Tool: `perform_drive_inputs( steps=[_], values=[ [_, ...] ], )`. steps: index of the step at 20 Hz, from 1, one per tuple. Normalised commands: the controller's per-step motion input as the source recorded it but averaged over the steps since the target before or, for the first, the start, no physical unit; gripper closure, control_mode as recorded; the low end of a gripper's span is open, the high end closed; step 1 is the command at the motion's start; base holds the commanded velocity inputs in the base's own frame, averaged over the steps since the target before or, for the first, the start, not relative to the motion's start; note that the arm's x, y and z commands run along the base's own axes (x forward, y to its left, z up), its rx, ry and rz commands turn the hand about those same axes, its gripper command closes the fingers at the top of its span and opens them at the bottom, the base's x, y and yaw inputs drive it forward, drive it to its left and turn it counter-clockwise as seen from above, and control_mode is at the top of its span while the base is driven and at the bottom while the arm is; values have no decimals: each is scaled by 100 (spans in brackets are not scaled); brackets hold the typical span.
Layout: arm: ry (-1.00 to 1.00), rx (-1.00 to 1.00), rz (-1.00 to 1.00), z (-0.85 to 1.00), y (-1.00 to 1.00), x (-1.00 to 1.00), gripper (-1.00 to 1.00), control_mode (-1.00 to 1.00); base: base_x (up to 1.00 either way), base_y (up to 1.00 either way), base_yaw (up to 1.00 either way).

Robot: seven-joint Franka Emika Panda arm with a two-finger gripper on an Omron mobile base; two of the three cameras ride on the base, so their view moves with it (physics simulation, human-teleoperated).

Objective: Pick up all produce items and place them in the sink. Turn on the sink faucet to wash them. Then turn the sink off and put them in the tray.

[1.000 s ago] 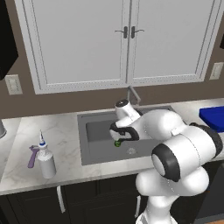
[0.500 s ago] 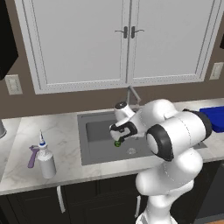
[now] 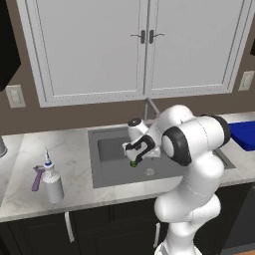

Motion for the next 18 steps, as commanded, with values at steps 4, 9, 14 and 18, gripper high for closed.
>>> perform_drive_inputs(
  steps=[4,9,14,18],
  values=[
    [0,0,-3,-26,7,30,-100,-100,0,0,0],
    [-2,0,-2,-25,5,28,-100,-100,0,0,0],
    [-1,0,-2,-29,1,28,-100,-100,0,0,0],
    [-1,0,-2,-32,0,31,-100,-100,0,0,0]
  ],
)
